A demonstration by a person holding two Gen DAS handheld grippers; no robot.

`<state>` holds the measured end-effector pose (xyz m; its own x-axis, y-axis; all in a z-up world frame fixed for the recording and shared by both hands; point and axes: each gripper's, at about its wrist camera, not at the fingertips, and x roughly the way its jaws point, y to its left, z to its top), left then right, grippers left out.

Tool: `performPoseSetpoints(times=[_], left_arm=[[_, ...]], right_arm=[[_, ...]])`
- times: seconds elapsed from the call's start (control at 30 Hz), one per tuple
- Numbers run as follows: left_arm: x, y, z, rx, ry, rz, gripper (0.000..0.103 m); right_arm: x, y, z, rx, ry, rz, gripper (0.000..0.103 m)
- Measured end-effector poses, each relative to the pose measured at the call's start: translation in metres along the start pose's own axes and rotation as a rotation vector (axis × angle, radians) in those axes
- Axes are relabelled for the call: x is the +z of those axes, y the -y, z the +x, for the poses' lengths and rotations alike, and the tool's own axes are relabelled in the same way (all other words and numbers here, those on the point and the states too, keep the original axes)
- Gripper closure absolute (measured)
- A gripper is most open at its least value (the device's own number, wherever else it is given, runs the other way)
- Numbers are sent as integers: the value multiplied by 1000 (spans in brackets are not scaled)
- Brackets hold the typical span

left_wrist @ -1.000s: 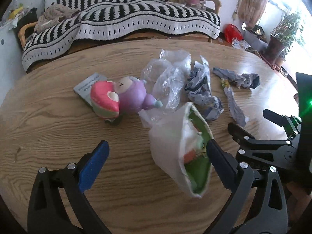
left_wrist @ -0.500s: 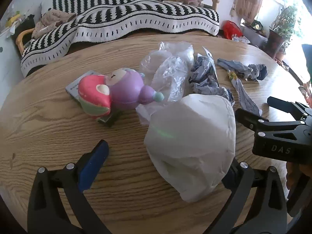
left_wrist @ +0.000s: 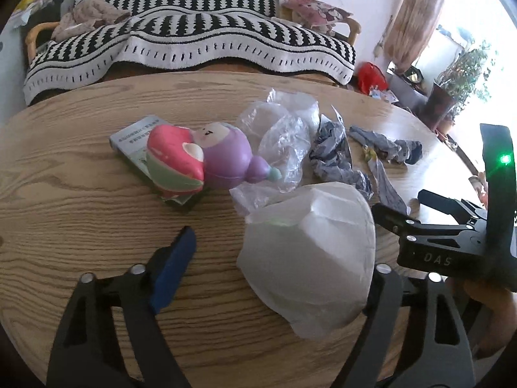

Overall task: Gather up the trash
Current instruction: 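Grasp the white plastic bag with the left tool while the right tool grasps a white paper strip, then carry the white bag and paper strip to the black bin and release both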

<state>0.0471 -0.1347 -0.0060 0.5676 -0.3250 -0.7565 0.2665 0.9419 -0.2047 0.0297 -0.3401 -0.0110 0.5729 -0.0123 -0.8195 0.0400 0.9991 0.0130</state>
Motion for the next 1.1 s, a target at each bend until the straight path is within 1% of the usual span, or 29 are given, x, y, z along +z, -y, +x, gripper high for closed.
performPoseSetpoints(times=[0.03,0.07,0.1,0.13,0.17,0.2,0.23,0.27,0.3,0.33,0.37,0.5,0.53,0.6,0.67,0.7,0.77,0.8,0.9,0.97,1.1], left_arm=[[0,0,0,-2,1,1,29],[0,1,0,-3,2,4,44],[0,2,0,-7,2,9,54],[-1,2,-1,-3,1,15,54],[-1,2,-1,-2,3,15,54],[-2,2,-2,-2,3,14,54],[-1,2,-2,2,3,17,55],[-2,3,-2,9,2,21,55],[-4,4,-4,20,1,30,55],[-6,5,-5,26,1,33,55],[-9,5,-7,31,1,37,55],[-17,6,-13,57,-2,64,55],[-18,6,-14,65,-2,70,55],[-22,8,-19,87,0,88,55],[-25,10,-30,91,13,91,55],[-26,10,-39,83,28,79,55],[-26,15,-59,56,58,69,55],[-27,19,-67,41,67,66,55],[-31,41,-94,-31,85,78,55],[-38,58,-105,-67,90,101,55],[-62,99,-118,-147,60,154,55]], right_arm=[[0,0,0,0,0,0,5],[0,0,0,0,0,0,5],[0,0,1,-1,1,0,5],[0,0,1,-1,1,0,7],[0,0,-1,3,7,-3,19],[0,-1,-4,8,23,-8,28],[-3,-1,-9,11,34,-13,45],[-5,-2,-13,17,44,-18,55],[-8,-4,-16,25,53,-24,76],[-11,-6,-19,25,55,-25,87],[-15,-8,-22,25,56,-26,90],[-27,-12,-30,25,58,-8,90],[-29,-11,-31,32,59,7,91],[-33,-2,-34,78,63,71,91],[-40,3,-40,84,69,100,91],[-47,5,-49,92,83,116,91],[-56,9,-69,137,111,157,91],[-61,12,-86,154,139,169,91],[-73,16,-129,151,204,161,91],[-88,26,-164,139,246,163,91],[-122,48,-207,91,267,184,91]])
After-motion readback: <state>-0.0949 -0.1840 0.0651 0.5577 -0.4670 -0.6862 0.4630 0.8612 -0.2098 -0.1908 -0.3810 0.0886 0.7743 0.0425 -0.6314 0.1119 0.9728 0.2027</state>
